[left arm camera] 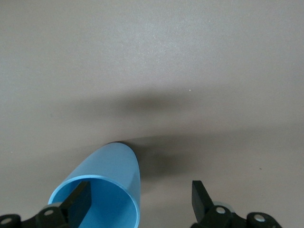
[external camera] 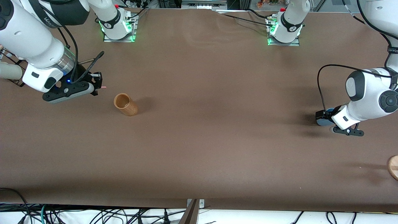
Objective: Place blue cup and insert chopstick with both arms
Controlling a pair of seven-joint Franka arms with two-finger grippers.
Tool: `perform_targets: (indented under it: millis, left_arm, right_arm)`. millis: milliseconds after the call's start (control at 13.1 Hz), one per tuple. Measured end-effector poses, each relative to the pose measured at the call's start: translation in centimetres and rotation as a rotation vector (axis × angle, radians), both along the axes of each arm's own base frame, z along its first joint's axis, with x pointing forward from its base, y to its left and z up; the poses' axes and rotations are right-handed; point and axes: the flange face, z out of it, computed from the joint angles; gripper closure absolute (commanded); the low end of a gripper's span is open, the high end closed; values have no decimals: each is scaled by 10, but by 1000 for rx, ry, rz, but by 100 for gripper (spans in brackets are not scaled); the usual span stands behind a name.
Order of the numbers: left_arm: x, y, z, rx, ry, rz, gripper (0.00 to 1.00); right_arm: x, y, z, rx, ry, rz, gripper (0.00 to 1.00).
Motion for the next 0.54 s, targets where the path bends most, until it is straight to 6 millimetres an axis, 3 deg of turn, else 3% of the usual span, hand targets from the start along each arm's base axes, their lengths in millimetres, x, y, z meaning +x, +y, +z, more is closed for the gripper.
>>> perform_targets:
  millis: [536]
  left_arm:
    - [-8, 0, 11, -3, 54, -2, 6]
  right_arm:
    - [-8, -5, 8, -21, 21, 0, 100]
